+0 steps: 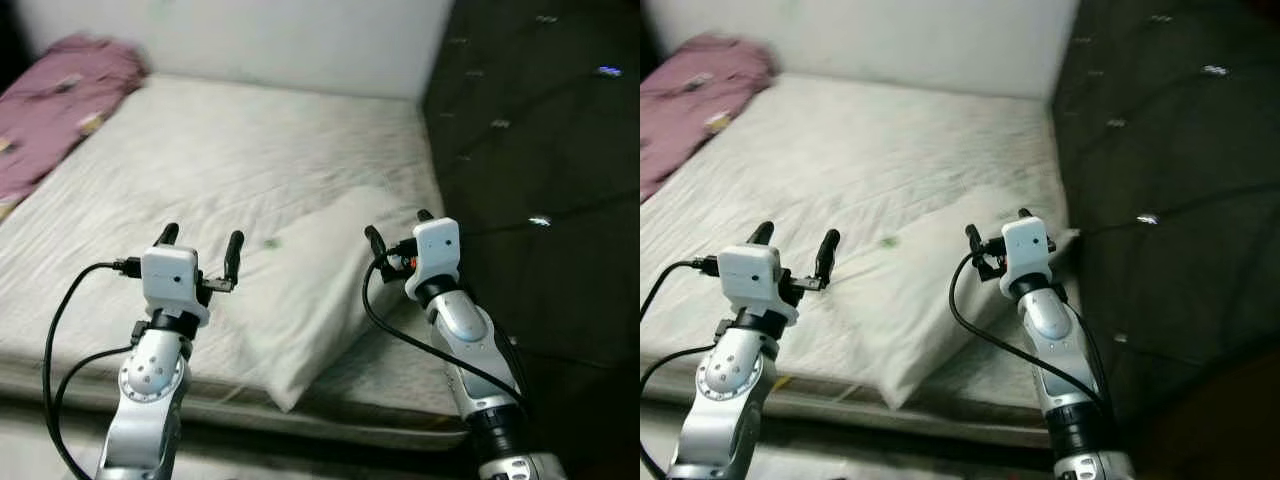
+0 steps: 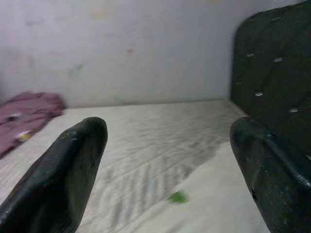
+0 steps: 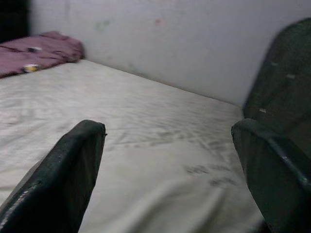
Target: Clean up the room
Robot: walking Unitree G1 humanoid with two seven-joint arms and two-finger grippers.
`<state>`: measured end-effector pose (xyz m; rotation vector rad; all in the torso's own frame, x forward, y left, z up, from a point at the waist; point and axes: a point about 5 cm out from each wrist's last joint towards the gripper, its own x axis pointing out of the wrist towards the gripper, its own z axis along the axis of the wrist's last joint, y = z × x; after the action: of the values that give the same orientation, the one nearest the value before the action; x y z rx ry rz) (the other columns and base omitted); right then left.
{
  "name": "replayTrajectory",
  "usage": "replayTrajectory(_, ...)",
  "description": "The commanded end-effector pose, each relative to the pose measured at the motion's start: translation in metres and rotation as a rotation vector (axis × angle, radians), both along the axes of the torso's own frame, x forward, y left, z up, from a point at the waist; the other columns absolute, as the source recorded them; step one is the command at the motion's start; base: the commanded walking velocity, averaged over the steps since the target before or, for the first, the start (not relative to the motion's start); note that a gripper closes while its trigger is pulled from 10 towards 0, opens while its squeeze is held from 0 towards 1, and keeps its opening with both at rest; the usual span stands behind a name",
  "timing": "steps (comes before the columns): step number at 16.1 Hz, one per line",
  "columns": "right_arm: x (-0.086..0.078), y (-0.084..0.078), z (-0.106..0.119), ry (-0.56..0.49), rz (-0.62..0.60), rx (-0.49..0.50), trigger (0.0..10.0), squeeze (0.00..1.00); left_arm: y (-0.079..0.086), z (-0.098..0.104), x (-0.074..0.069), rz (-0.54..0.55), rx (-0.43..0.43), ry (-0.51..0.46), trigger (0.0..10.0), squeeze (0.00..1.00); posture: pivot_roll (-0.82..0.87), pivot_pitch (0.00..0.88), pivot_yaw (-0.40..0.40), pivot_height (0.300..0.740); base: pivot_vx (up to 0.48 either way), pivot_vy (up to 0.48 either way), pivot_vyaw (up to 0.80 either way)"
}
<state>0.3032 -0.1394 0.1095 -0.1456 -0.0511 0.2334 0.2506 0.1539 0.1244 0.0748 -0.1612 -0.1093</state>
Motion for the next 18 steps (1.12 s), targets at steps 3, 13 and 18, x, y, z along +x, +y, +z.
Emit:
replayTrajectory(3,0.002,-0.0058,-0.0004,0.008,-0.025,0.0,10.0,0.0,-0.003,-0.0021,0.0003,0.024,0.015,0.016,10.0,0.0,-0.04,0.007,-0.04,0.74,0.08,0.0,-0.31)
replayTrajectory(13,0.0019,-0.0052,0.0003,0.013,-0.034,0.009,10.0,0.0,-0.0001,-0.0026,0.0014,0.069,-0.029,0.039,10.0,0.0,-0.04,0.043,-0.028,0.74,0.0,0.0,-0.56)
replayTrajectory(18,0.0006,-0.005,-0.0024,0.023,-0.033,0.02,10.0,0.0,0.0037,-0.0059,-0.0011,0.101,-0.04,0.073,10.0,0.0,-0.03,0.052,-0.031,0.74,0.0,0.0,-0.12)
